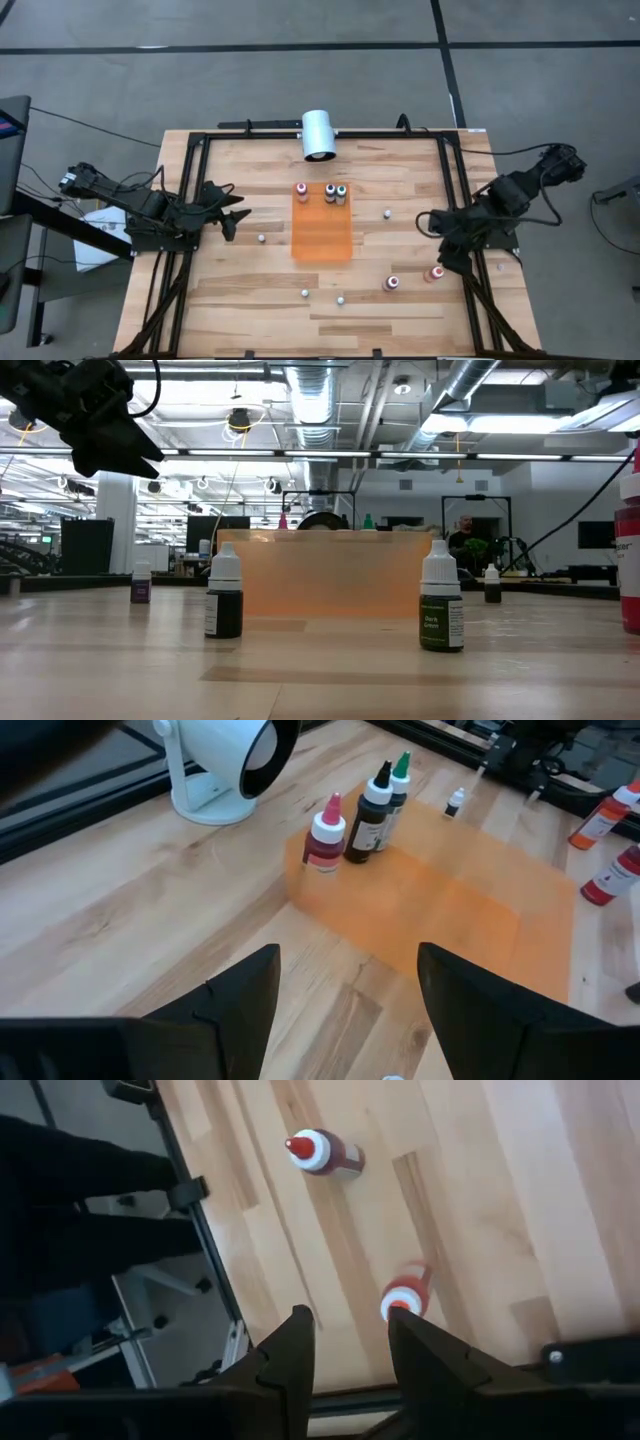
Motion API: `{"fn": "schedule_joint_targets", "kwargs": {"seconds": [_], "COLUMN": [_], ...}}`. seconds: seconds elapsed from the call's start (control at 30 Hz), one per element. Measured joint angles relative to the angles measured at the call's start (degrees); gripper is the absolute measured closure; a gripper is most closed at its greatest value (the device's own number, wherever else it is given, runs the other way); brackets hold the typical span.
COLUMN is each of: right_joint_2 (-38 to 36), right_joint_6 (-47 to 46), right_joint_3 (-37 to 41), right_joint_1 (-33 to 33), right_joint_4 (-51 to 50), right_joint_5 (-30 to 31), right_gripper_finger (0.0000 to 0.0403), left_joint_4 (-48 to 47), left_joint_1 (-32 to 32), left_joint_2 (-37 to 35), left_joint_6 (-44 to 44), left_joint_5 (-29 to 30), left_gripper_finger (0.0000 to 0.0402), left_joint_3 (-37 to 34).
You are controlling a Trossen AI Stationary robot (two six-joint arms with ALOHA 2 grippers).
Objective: Pick & Place food coloring
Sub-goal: Put the large orange food coloring bottle into the bin
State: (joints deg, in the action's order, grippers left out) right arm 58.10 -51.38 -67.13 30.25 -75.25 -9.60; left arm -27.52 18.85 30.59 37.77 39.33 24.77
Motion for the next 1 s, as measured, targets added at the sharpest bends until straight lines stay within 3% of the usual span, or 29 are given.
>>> {"fn": "schedule_joint_targets", "kwargs": {"seconds": [0.4, 0.67, 1.0], "right_joint_2": [7.4, 12.8, 15.2], "right_joint_6": [-1.2, -1.3, -1.3], "right_joint_3": [0.0, 0.0, 0.0], "right_joint_1": [0.3, -0.5, -0.9], "right_joint_4": [0.5, -3.7, -7.2], "right_joint_5": [0.0, -3.1, -4.7], "right_gripper_finger": [0.0284, 0.0283, 0.0207], "left_joint_4": [0.0, 0.0, -0.2], "left_joint_1": [0.0, 0.0, 0.0], "left_joint_2": [0.0, 0.0, 0.0], "left_joint_6": [0.6, 0.1, -0.2], "left_joint_5": [-0.5, -0.6, -1.5], "left_gripper_finger": [0.0173, 0.0173, 0.0173], "left_joint_3": [0.0, 0.0, 0.0]}}
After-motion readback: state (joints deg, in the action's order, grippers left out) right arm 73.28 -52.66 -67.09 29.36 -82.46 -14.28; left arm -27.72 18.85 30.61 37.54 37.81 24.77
